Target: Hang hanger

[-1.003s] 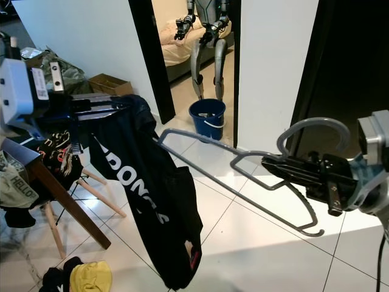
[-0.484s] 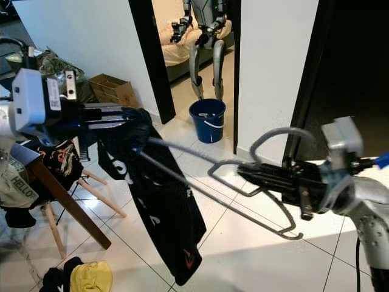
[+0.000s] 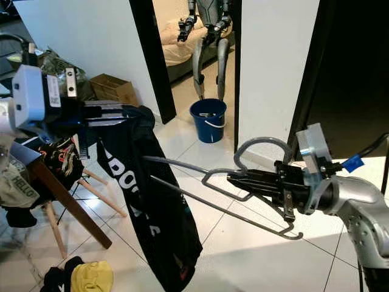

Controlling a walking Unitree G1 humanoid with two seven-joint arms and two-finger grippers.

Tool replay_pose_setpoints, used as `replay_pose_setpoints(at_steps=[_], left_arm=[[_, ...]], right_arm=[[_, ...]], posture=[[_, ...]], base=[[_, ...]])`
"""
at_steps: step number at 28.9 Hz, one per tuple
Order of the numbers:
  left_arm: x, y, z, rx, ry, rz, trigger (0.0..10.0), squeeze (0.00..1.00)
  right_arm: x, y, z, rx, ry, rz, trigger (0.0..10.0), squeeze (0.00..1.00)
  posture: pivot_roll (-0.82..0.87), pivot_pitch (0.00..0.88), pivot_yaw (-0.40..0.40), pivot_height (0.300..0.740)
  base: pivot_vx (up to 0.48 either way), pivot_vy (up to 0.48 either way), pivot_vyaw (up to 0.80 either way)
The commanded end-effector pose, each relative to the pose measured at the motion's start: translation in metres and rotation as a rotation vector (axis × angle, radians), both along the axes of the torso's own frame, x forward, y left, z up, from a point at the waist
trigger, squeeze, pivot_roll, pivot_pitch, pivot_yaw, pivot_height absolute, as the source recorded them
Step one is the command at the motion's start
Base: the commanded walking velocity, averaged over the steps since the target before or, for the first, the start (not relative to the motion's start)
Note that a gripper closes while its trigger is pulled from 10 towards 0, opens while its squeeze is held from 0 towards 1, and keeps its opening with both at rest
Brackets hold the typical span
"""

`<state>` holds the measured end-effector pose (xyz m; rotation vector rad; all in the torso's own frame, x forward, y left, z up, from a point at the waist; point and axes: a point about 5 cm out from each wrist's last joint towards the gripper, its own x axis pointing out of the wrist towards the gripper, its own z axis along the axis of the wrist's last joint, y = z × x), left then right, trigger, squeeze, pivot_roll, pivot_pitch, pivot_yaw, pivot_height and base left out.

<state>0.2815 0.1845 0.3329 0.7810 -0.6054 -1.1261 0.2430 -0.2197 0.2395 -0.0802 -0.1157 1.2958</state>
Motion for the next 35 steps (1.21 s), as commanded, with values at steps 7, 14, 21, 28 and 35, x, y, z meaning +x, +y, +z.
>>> replay_pose_setpoints(at_steps=[7,14,21,28,35], left_arm=[[-0.002,0.011,0.01,0.008,-0.047,0.042,10.0,0.0],[-0.002,0.013,0.011,0.005,-0.054,0.046,10.0,0.0],[-0.002,0.013,0.014,0.005,-0.065,0.048,10.0,0.0],[-0.002,0.013,0.015,0.006,-0.069,0.046,10.0,0.0],[-0.002,0.014,0.016,0.006,-0.07,0.049,10.0,0.0]], right_arm=[[-0.02,-0.03,0.03,0.157,-0.08,-0.007,10.0,0.0],[-0.023,-0.036,0.024,0.117,-0.055,-0.012,10.0,0.0],[-0.027,-0.046,0.023,0.105,-0.035,-0.037,10.0,0.0],[-0.03,-0.051,0.022,0.106,-0.026,-0.049,10.0,0.0],[-0.034,-0.057,0.025,0.102,-0.031,-0.065,10.0,0.0]], posture=[[-0.03,0.0,0.107,0.74],[-0.04,0.0,0.103,0.74],[-0.03,0.0,0.102,0.74],[-0.03,0.0,0.102,0.74],[-0.03,0.0,0.107,0.74]], base=[[0.0,0.0,0.0],[0.0,0.0,0.0],[0.0,0.0,0.0],[0.0,0.0,0.0],[0.0,0.0,0.0]])
